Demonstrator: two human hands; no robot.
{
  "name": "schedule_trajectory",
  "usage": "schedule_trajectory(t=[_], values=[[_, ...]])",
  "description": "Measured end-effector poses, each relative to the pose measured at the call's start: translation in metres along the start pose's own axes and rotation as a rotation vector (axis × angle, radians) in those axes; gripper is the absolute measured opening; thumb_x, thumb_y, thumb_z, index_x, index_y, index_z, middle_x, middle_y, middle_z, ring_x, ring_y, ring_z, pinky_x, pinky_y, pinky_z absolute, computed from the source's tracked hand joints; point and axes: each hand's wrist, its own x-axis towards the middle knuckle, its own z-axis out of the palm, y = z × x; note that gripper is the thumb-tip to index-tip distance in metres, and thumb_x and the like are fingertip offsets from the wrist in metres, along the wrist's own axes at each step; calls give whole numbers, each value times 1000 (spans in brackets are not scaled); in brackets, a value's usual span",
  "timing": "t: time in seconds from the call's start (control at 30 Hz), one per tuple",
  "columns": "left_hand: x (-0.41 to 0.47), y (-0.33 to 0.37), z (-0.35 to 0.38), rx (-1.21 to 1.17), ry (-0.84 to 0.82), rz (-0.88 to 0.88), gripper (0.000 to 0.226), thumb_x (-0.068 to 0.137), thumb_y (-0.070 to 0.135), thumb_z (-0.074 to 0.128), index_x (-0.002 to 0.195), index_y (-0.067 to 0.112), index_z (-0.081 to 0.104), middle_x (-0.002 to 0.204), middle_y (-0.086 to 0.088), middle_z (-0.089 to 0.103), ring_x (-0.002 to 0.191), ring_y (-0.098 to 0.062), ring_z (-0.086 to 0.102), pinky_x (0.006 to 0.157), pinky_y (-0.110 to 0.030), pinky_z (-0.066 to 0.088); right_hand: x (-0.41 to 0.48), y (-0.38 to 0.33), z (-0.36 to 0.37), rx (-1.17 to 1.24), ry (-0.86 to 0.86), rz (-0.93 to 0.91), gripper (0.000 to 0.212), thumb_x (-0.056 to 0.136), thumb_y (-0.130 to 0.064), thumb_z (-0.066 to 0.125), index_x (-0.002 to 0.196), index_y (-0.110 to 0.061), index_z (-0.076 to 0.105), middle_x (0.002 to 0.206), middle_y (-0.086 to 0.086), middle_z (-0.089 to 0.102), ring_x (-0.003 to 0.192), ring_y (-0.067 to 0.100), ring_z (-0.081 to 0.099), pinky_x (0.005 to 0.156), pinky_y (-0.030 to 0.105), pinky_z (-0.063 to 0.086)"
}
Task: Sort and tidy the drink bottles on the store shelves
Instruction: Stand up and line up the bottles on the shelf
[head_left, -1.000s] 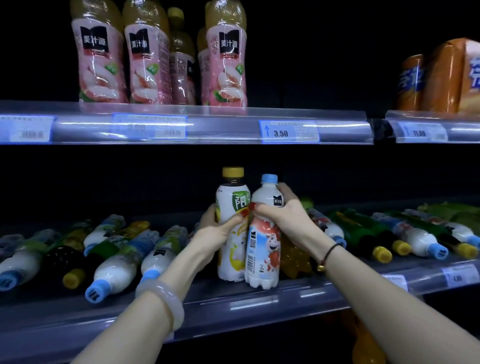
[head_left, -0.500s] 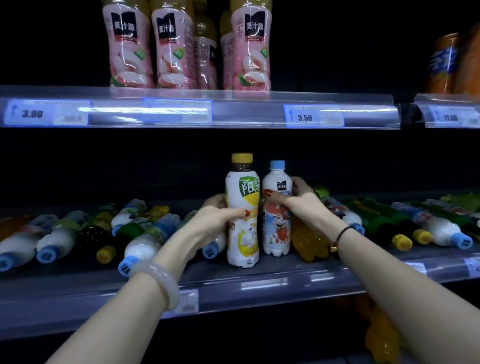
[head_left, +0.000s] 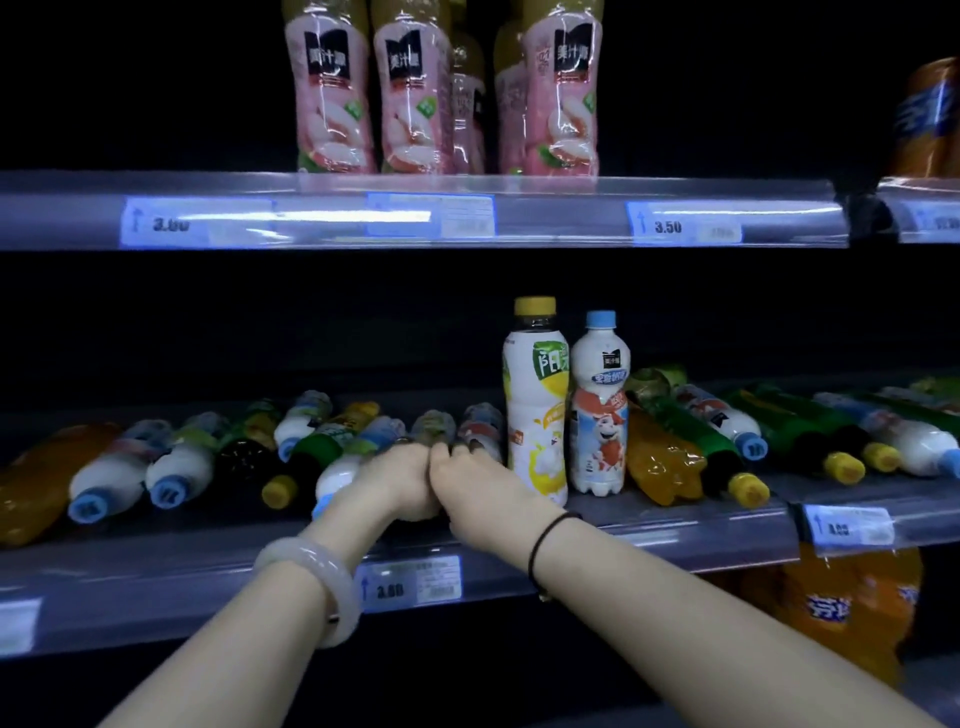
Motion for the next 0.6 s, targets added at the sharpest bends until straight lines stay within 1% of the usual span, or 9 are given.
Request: schedule_trajectory(t=[0.03, 0.07, 0.17, 0.2, 0.3, 0.37, 0.43, 0.5, 0.6], values=[[-1, -1, 1, -26, 38, -12, 23, 81, 28, 60, 100, 14, 57, 111, -13, 66, 104, -30, 62, 83, -33, 51, 5, -2, 0, -28, -15, 16, 49, 84, 3, 55, 129, 8, 35, 128, 24, 48, 119, 40, 48, 97, 41, 40], [-2, -3, 2, -71, 79, -15, 29, 81, 25, 60, 105, 12, 54, 108, -15, 66, 102, -32, 62, 78, -33, 50, 9, -2, 1, -60, -16, 29, 46, 85, 2, 54, 128, 7, 38, 128, 23, 49, 119, 38, 49, 98, 40, 39], [-1, -6, 3, -204, 179, 29, 63, 81, 20, 59, 132, 1, 29, 106, -19, 63, 100, -35, 62, 73, -36, 51, 11, -1, 5, -227, -4, 80, 41, 91, -4, 49, 131, 2, 43, 134, 23, 46, 123, 41, 43, 100, 45, 37], [-2, -7, 0, -225, 210, 42, 66, 82, 22, 57, 135, 1, 24, 105, -19, 63, 99, -35, 61, 72, -35, 50, 12, 1, 8, -273, 0, 99, 41, 91, -3, 48, 132, 1, 44, 136, 25, 44, 124, 42, 42, 99, 46, 39], [-3, -14, -12, -301, 287, 86, 58, 81, 29, 57, 129, 12, 30, 94, -12, 65, 90, -29, 63, 72, -39, 54, 12, 7, 11, -240, 8, 111, 38, 87, 3, 51, 125, 2, 50, 131, 30, 45, 119, 44, 47, 92, 43, 45], [-5, -18, -23, -425, 353, 110, 63, 74, 22, 64, 129, 17, 34, 88, -7, 65, 84, -25, 65, 72, -39, 54, 14, 16, 3, -157, 87, 105, 29, 87, -2, 53, 115, -1, 56, 122, 26, 52, 110, 39, 52, 86, 39, 44], [-4, -20, -32, -452, 365, 138, 66, 71, 14, 68, 129, 17, 37, 92, -9, 63, 87, -24, 64, 75, -39, 52, 19, 23, -12, -67, 205, 108, 25, 88, -12, 50, 109, -3, 59, 112, 23, 58, 104, 36, 54, 82, 39, 41], [-4, -20, -34, -393, 300, 159, 55, 71, 13, 66, 121, 14, 44, 96, -10, 63, 89, -24, 62, 74, -38, 51, 21, 26, -24, 2, 279, 81, 24, 90, -16, 48, 107, -3, 58, 107, 22, 59, 102, 36, 53, 80, 39, 38], [-9, -18, -24, -306, 241, 219, 26, 72, 10, 59, 97, 14, 52, 93, -9, 64, 89, -26, 62, 67, -33, 48, 17, 20, -29, 44, 330, 25, 20, 92, -17, 47, 102, -1, 54, 104, 22, 59, 101, 36, 51, 78, 37, 33]])
